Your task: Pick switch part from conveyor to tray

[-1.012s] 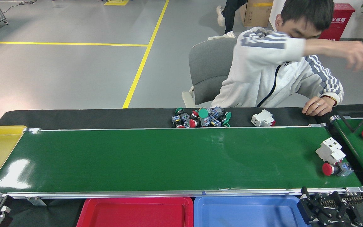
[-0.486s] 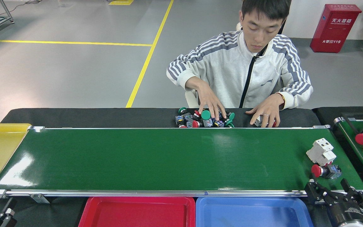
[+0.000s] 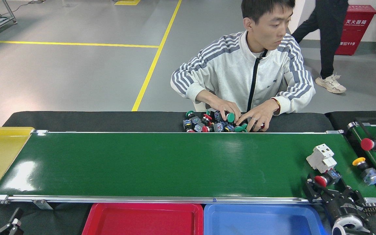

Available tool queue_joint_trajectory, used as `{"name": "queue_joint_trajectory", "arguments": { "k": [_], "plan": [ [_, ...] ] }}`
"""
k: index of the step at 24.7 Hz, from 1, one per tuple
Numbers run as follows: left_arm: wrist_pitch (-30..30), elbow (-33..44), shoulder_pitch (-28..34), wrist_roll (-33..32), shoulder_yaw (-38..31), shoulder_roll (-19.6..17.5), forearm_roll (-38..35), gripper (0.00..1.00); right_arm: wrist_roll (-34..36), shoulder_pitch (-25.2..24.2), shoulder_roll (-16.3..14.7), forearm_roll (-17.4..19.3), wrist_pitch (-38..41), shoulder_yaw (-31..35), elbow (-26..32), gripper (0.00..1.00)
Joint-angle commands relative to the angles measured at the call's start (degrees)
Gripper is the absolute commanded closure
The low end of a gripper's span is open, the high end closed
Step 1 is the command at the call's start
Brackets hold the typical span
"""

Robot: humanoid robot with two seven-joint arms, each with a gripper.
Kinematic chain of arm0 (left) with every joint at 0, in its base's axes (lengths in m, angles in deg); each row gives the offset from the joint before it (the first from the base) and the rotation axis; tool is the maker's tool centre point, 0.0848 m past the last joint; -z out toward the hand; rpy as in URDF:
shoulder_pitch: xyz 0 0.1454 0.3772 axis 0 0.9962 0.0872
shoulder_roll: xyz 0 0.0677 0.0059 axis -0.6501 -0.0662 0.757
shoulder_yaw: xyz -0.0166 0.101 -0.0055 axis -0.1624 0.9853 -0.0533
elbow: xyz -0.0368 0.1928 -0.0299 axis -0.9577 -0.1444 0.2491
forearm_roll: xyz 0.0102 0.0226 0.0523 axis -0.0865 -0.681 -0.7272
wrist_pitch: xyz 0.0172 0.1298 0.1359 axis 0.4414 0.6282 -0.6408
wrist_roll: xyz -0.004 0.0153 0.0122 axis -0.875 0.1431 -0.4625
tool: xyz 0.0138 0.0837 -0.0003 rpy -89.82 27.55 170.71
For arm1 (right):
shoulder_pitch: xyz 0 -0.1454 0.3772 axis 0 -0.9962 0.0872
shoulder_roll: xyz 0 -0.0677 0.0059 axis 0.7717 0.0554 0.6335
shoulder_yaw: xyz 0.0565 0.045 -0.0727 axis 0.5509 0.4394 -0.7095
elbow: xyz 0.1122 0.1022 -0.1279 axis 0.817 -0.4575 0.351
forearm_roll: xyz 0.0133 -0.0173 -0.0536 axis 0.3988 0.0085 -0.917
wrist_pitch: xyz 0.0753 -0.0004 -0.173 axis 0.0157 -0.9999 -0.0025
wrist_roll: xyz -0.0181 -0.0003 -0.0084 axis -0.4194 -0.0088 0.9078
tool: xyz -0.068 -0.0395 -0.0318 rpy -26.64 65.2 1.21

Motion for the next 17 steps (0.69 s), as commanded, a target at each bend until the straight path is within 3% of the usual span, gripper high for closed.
{"name": "queue_joint_trajectory", "arguments": {
  "k": [1, 4, 6, 12, 15, 17],
  "plan": [
    [-0.5, 0.6, -0.5, 0.3, -0.3, -0.5, 0.0, 0.0, 0.3, 0.6, -1.6, 0.3, 0.7, -1.2, 0.8, 0.42],
    [-0.7, 0.6, -0.3, 0.3, -0.3, -0.4, 0.0, 0.0, 0.5, 0.4, -2.7, 0.3, 1.1, -1.5, 0.9, 0.74],
    [-0.4, 0.5, -0.1, 0.3, -0.4, -0.4, 0.0, 0.0, 0.6, 0.4, -2.7, 0.3, 1.6, -1.5, 1.0, 0.89],
    [1.7, 0.5, -0.2, 0.4, -0.9, -0.4, 0.0, 0.0, 0.6, -0.2, -2.1, 0.6, 5.1, -1.5, 4.8, 0.99],
    [3.1, 0.2, -0.7, 0.4, -0.7, -0.6, 0.0, 0.0, 0.6, -2.1, -1.6, 0.6, 8.1, -3.6, 10.8, 0.99],
    [3.1, 0.2, -1.1, 0.4, -0.7, -1.0, 0.0, 0.0, 0.5, -2.5, -0.5, 0.6, 12.9, -9.0, 16.2, 0.99]
  ]
}}
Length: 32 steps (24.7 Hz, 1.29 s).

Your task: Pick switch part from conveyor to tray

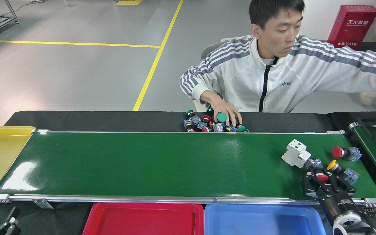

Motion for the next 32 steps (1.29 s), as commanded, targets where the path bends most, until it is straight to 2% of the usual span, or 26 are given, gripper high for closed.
{"name": "queue_joint_trajectory", "arguments": {
  "k": [1, 3, 4, 5, 6, 7, 8, 9, 12, 16, 18, 20, 23, 25, 27, 30, 32],
  "plan": [
    [0.4, 0.4, -0.5, 0.4, -0.4, -1.0, 0.0, 0.0, 0.4, 0.3, 1.2, -0.3, 5.7, -6.3, 5.0, 0.99],
    [0.4, 0.3, -0.5, 0.3, -0.4, -1.1, 0.0, 0.0, 0.5, 0.9, 2.5, -1.2, 6.6, -15.2, 6.2, 0.98],
    [0.3, 0.2, -0.6, 0.3, -0.3, -1.2, 0.0, 0.0, 0.5, 1.6, 3.3, -3.1, 6.5, -19.8, 6.2, 0.92],
    [0.2, 0.1, -0.6, 0.3, -0.1, -1.2, 0.0, 0.0, 0.5, 2.8, 4.6, -5.9, 6.4, -24.1, 6.0, 0.81],
    [0.2, 0.1, -0.7, 0.3, -0.1, -1.2, 0.0, 0.0, 0.5, 3.5, 6.3, -9.3, 6.4, -28.1, 5.1, 0.64],
    [0.1, 0.0, -0.7, 0.1, -0.1, -1.3, 0.0, 0.0, 0.6, 3.5, 8.3, -12.5, 6.4, -31.7, 3.7, 0.34],
    [0.0, 0.0, -0.7, 0.0, 0.0, -1.3, 0.1, 0.0, 1.2, 3.5, 9.5, -14.2, 6.4, -33.7, 2.9, 0.14],
    [-0.4, 0.0, -0.7, 0.0, 0.0, -1.4, 0.1, 0.0, 2.7, 3.4, 10.7, -14.9, 6.4, -35.7, 2.2, 0.03],
    [-2.6, 0.1, -0.9, -0.1, -0.1, -1.1, 0.2, 0.0, 4.5, 3.1, 10.9, -14.9, 6.7, -37.9, 1.6, 0.01],
    [-2.8, 0.1, -0.2, -0.1, -0.1, -0.9, 0.1, 0.0, 4.9, 2.1, 10.7, -14.2, 6.3, -36.5, 2.9, 0.01],
    [-2.7, 0.1, 0.4, -0.1, -0.4, -0.6, 0.0, 0.0, 6.7, -1.0, 9.8, -13.4, 3.7, -30.0, 5.1, 0.04],
    [-2.6, 0.1, 1.1, -0.1, -0.7, -0.4, 0.0, 0.0, 12.9, -7.7, 10.2, -13.3, -1.8, -20.6, 6.5, 0.04],
    [-2.6, 0.1, 1.2, -0.1, -0.8, 0.0, -0.1, 0.0, 21.5, -14.3, 10.6, -12.9, -9.3, -11.3, 6.8, 0.04],
    [-2.6, 0.3, 1.1, -0.1, -0.9, 0.4, -0.1, 0.0, 23.3, -17.9, 10.6, -9.3, -11.4, -6.4, 6.8, 0.03],
    [-2.6, 0.0, 1.1, -0.1, -1.1, 0.5, -0.1, 0.0, 23.2, -18.2, 10.8, -5.5, -12.0, -4.7, 6.7, 0.03],
    [-2.6, 0.2, 0.2, -0.1, -1.1, 1.2, -0.1, 0.0, 22.7, -17.7, 11.3, -5.0, -14.4, -4.7, 6.6, 0.03],
    [-2.6, 0.2, -0.4, -0.2, -1.0, 1.2, -0.2, 0.0, 20.5, -14.9, 10.8, -5.0, -14.4, -5.0, 6.5, 0.03]
  ]
}}
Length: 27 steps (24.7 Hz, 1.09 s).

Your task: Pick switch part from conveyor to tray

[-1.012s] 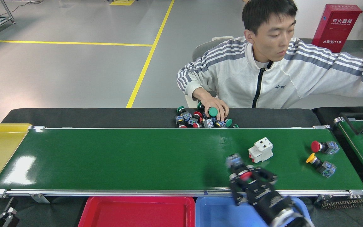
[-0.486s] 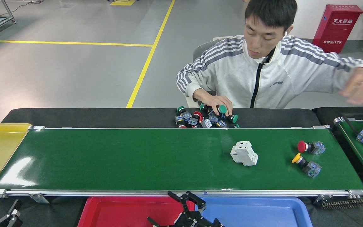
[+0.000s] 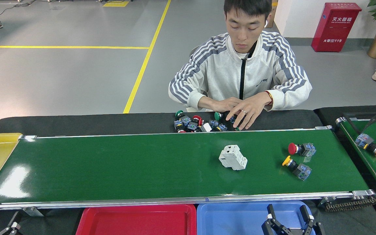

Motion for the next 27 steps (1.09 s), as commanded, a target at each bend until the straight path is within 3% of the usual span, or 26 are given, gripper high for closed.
{"name": "queue_joint_trajectory", "arguments": {
  "k": [1, 4, 8, 12, 16, 21, 22, 25, 27],
  "plan": [
    [0.1, 0.5, -0.7, 0.1, -0.3, -0.5, -0.1, 0.0, -3.1, 3.9, -0.4, -0.1, -0.5, -0.2, 0.4, 0.02],
    [0.1, 0.3, -1.0, 0.1, -0.3, -0.7, -0.1, 0.0, -13.4, 13.2, -3.6, -0.2, 0.8, -1.1, -1.1, 0.02],
    [0.1, -0.4, -1.3, 0.1, -0.4, -0.9, -0.1, 0.0, -21.2, 22.2, -7.4, 0.3, 10.9, -4.2, -5.9, 0.02],
    [0.1, -0.9, -1.4, 0.1, -0.4, -0.9, -0.1, 0.0, -24.7, 27.0, -5.5, 0.2, 19.6, -6.3, -12.3, 0.02],
    [0.1, -0.8, -1.4, 0.1, -0.4, -1.0, -0.2, 0.0, -24.7, 32.2, -4.4, 0.1, 19.6, -11.7, -17.9, 0.02],
    [0.1, -0.9, -1.6, 0.1, -0.3, -1.3, -0.2, 0.0, -24.8, 38.1, 0.6, -0.5, 19.3, -14.6, -25.6, 0.04],
    [0.1, -0.9, -1.6, 0.1, -0.3, -1.3, -0.1, 0.0, -24.8, 38.6, 1.1, -0.8, 19.3, -15.0, -26.5, 0.14],
    [0.1, -1.0, -1.7, 0.1, -0.1, -1.4, -0.1, 0.0, -24.7, 39.9, 0.7, -3.7, 19.4, -18.9, -27.8, 0.63],
    [0.1, -1.0, -1.9, 0.1, 0.0, -1.4, -0.2, 0.0, -24.4, 39.9, 0.7, -4.5, 19.5, -19.6, -27.9, 0.8]
  ]
}}
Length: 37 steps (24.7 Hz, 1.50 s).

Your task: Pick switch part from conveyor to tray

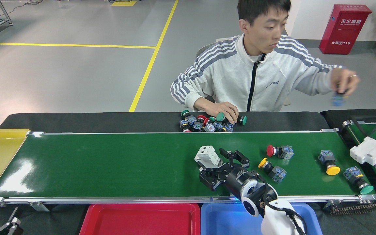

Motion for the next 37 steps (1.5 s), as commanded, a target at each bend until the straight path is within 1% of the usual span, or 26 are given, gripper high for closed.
{"name": "queue_joint_trajectory", "arguments": {
  "k": [1, 3, 7, 9, 11, 12, 13, 14, 15, 16, 17, 18, 19, 20, 21, 22, 23, 24, 25, 28, 30, 31, 32, 33, 35, 37],
  "plan": [
    [0.1, 0.3, -0.6, 0.2, -0.2, -1.1, -0.1, 0.0, 0.5, 1.2, 0.1, -0.3, 0.2, -0.3, 0.4, 0.85],
    [0.1, 0.3, -0.6, 0.2, -0.2, -1.1, 0.0, 0.0, 0.9, 1.1, 0.4, -0.2, 0.2, -0.2, 0.5, 0.98],
    [0.1, 0.3, -0.5, 0.2, -0.2, -1.1, 0.0, 0.0, 3.5, -0.2, 0.1, -0.1, 0.2, -0.2, 2.0, 0.99],
    [0.0, 0.3, -0.3, 0.2, -0.5, -1.1, 0.0, 0.0, 3.8, -2.1, -0.8, 0.2, 0.9, 0.1, 5.7, 0.99],
    [0.0, 0.3, -0.2, 0.2, -0.5, -1.1, 0.0, 0.0, 5.2, -4.9, -4.5, 0.8, 1.2, 0.4, 11.3, 0.99],
    [0.0, 0.4, -0.2, 0.2, -0.5, -1.1, 0.0, 0.0, 6.5, -6.7, -7.3, 1.8, 1.9, 0.7, 14.4, 0.98],
    [0.0, 0.4, -0.1, 0.2, -0.6, -1.1, 0.0, 0.0, 7.9, -8.9, -10.2, 3.4, 3.3, 0.8, 17.3, 0.98],
    [0.0, 0.4, -0.1, 0.2, -0.7, -1.1, 0.0, 0.0, 9.5, -11.7, -13.6, 5.8, 5.2, 1.6, 20.2, 0.97],
    [0.0, 0.4, 0.0, 0.2, -0.7, -1.1, 0.0, 0.0, 11.2, -14.8, -16.9, 8.4, 7.4, 3.3, 22.8, 0.95],
    [0.0, 0.3, 0.0, 0.2, -0.7, -1.1, 0.0, 0.0, 13.6, -19.2, -20.4, 11.1, 11.3, 6.1, 25.3, 0.89],
    [0.1, 0.3, 0.0, 0.2, -0.7, -1.1, 0.0, 0.0, 16.1, -22.4, -21.9, 12.5, 14.7, 8.6, 26.0, 0.81],
    [0.1, 0.3, -0.1, 0.2, -0.7, -1.1, 0.0, 0.0, 18.2, -24.8, -22.7, 13.1, 17.9, 11.2, 26.0, 0.76],
    [0.1, 0.3, -0.1, 0.2, -0.7, -1.1, 0.0, 0.0, 20.0, -27.3, -23.2, 13.1, 21.6, 14.6, 25.7, 0.74],
    [0.1, 0.4, -0.1, 0.2, -0.7, -1.1, 0.0, 0.0, 21.1, -30.3, -23.2, 13.1, 25.9, 18.8, 25.2, 0.68],
    [0.1, 0.4, -0.1, 0.2, -0.7, -1.1, 0.0, 0.0, 21.3, -32.7, -22.8, 13.1, 28.8, 22.0, 24.7, 0.53],
    [0.1, 0.4, -0.2, 0.2, -0.7, -1.1, 0.0, 0.0, 21.4, -35.1, -22.5, 13.1, 28.8, 25.3, 24.6, 0.3],
    [0.1, 0.4, -0.3, 0.2, -0.7, -1.1, 0.0, 0.0, 21.4, -36.3, -22.1, 13.1, 28.8, 26.9, 24.5, 0.19],
    [0.1, 0.3, -0.5, 0.2, -0.6, -1.1, 0.0, 0.0, 21.3, -38.0, -20.9, 13.1, 28.8, 28.8, 24.2, 0.07],
    [0.1, 0.3, -0.5, 0.2, -0.7, -1.1, 0.0, 0.0, 21.2, -38.6, -19.5, 13.1, 28.8, 29.9, 23.8, 0.01],
    [0.1, 0.3, -0.6, 0.2, -0.6, -1.1, 0.0, 0.0, 20.4, -38.4, -15.3, 13.2, 28.8, 32.8, 22.1, 0.01],
    [-0.1, 0.3, -0.7, 0.2, -0.6, -1.1, 0.0, 0.0, 19.3, -38.3, -10.2, 13.2, 27.4, 35.3, 22.8, 0.02],
    [-0.1, 0.3, -0.7, 0.2, -0.6, -1.1, 0.0, 0.0, 18.4, -38.2, -6.3, 13.2, 21.7, 35.7, 23.6, 0.03],
    [-0.1, 0.3, -0.7, 0.2, -0.5, -1.1, 0.0, 0.0, 17.4, -38.2, -3.1, 12.8, 15.2, 35.7, 24.6, 0.03],
    [-0.1, 0.3, -0.7, 0.2, -0.5, -1.1, 0.0, 0.0, 16.9, -38.2, -1.8, 12.5, 10.7, 35.7, 25.2, 0.03],
    [-0.1, 0.4, -0.8, 0.2, -0.3, -1.1, 0.0, 0.0, 16.6, -38.1, -1.3, 12.0, 1.1, 35.6, 26.5, 0.03],
    [-0.1, 0.5, -1.1, 0.2, -0.1, -1.1, 0.0, 0.0, 15.8, -37.8, -1.0, 11.2, -3.9, 35.4, 27.4, 0.04]
  ]
}}
